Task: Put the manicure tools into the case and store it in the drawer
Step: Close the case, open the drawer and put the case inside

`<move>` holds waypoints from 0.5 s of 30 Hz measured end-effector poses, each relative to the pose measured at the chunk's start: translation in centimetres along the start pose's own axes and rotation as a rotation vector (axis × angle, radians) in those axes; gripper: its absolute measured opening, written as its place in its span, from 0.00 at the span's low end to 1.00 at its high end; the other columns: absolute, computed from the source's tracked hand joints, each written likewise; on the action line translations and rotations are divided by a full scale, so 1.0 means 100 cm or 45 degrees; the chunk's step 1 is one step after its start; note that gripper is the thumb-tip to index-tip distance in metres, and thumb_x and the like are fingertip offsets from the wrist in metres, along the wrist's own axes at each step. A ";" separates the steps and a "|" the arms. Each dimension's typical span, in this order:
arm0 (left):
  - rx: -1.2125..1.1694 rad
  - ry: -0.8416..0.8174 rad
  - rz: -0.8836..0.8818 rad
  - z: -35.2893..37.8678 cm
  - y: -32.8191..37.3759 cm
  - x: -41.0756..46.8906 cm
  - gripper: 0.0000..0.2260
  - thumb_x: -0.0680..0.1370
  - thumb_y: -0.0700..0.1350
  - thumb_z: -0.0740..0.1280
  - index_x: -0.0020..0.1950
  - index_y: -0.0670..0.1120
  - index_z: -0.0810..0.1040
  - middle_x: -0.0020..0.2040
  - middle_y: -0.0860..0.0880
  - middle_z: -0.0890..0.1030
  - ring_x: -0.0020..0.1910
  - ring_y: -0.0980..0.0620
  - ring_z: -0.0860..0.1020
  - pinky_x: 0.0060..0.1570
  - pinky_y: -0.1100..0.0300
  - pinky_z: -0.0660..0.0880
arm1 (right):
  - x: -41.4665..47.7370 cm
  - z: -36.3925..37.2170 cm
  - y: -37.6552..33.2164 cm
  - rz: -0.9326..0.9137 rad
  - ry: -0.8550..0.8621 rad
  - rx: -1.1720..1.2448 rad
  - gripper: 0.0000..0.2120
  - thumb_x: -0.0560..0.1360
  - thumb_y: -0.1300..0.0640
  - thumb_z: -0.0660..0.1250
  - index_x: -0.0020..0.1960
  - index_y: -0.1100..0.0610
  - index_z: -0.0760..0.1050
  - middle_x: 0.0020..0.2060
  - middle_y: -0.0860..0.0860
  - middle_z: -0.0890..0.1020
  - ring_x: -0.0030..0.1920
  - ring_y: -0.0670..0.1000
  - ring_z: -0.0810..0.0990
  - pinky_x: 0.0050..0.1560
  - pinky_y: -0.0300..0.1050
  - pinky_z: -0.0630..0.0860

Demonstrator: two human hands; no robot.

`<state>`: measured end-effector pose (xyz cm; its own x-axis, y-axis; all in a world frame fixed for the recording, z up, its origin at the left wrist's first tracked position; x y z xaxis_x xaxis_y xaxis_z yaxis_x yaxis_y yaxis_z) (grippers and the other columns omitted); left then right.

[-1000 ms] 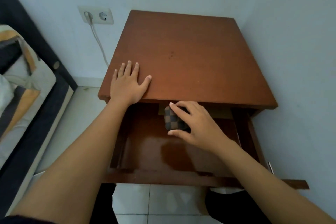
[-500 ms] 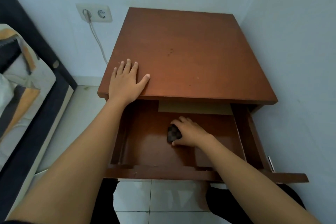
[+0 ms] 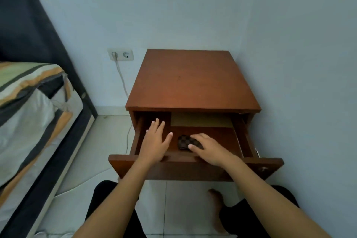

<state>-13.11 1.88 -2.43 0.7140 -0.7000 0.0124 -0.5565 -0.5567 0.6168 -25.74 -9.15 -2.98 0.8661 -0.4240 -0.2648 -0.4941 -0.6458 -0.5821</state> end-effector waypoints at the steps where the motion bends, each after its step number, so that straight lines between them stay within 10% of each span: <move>1: 0.024 -0.010 0.073 0.004 0.005 -0.015 0.26 0.80 0.56 0.56 0.76 0.49 0.57 0.78 0.50 0.53 0.76 0.53 0.47 0.74 0.52 0.49 | -0.012 -0.003 -0.002 -0.029 0.035 0.003 0.25 0.78 0.44 0.58 0.72 0.52 0.61 0.70 0.49 0.67 0.69 0.49 0.66 0.66 0.44 0.64; 15: 0.156 0.220 0.512 0.012 0.033 -0.067 0.14 0.74 0.45 0.71 0.59 0.46 0.81 0.57 0.48 0.82 0.58 0.52 0.79 0.58 0.64 0.67 | -0.068 -0.017 0.002 -0.292 0.541 -0.149 0.11 0.75 0.59 0.65 0.56 0.55 0.80 0.53 0.50 0.82 0.55 0.48 0.77 0.57 0.43 0.76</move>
<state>-20.21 4.18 -1.39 0.4857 -0.7921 0.3697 -0.8427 -0.3120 0.4388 -31.88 -7.48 0.02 0.8580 -0.4682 0.2112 -0.3205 -0.8094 -0.4921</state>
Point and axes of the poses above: each hand's wrist, its own x-axis towards the middle knuckle, its own z-axis out of the palm, y = z × x, the point moved 9 cm from there along x, towards the middle knuckle
